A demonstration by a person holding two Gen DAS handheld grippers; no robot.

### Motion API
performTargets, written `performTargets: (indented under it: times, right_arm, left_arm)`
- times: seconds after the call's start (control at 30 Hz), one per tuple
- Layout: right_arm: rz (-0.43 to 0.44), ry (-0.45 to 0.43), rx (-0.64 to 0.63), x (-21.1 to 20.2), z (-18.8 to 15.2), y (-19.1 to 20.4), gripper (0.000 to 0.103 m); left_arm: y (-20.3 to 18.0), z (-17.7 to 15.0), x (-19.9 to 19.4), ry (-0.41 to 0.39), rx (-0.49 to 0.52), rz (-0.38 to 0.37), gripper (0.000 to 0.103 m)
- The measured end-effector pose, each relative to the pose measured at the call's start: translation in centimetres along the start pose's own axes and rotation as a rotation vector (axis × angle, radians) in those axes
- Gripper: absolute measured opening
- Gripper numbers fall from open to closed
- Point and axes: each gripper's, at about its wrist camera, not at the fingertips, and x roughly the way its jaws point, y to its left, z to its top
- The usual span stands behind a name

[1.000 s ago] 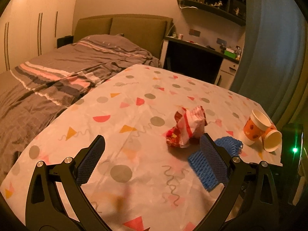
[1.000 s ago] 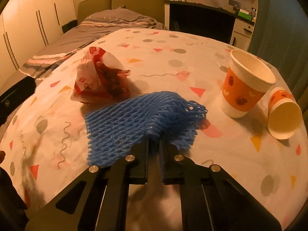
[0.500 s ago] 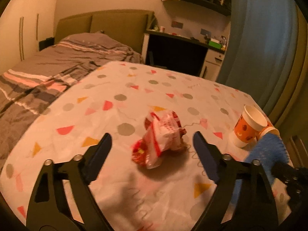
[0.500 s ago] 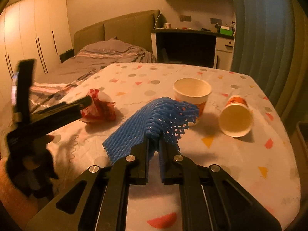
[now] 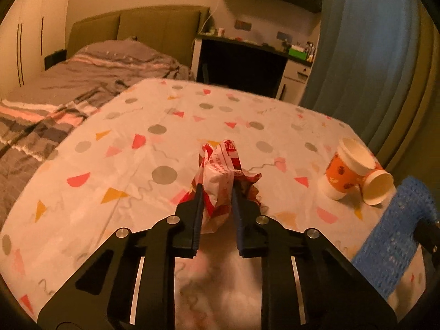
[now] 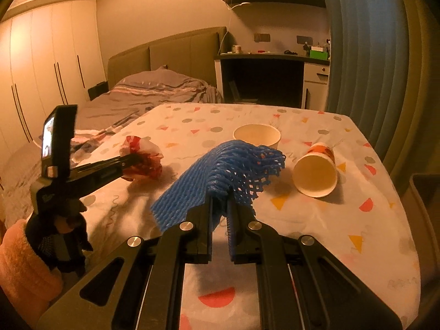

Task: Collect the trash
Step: 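Lift the paper bag and blue net and carry both over the bin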

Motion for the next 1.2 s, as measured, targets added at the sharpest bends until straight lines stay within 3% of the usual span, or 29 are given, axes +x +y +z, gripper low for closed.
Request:
performTargets:
  times: [0.23,0.5,0.8,1.2]
  right_arm:
    - [-0.012,-0.050,0.023,-3.3,-0.4,-0.9,0.010]
    - [-0.054,-0.089,0.073,-7.6,-2.5,-2.9,0.010]
    - [-0.126,-0.116,0.121,-11.6,-4.7,-6.2,0.010]
    - [-0.193,-0.162,0.183,-14.7,-6.2,-10.7,0.010]
  left_arm:
    - [-3.5,-1.3,-7.1,-0.087,0.054,-0.021,0.019]
    - [-7.9,-4.0,-12.1,-0.138,0.075,-0.090,0.019]
    - [-13.2,-6.0,-14.0,-0.139,0.117,-0.181,0.019]
    - [-19.2,-6.7,-14.5,-0.142,0.205,-0.248,0.019]
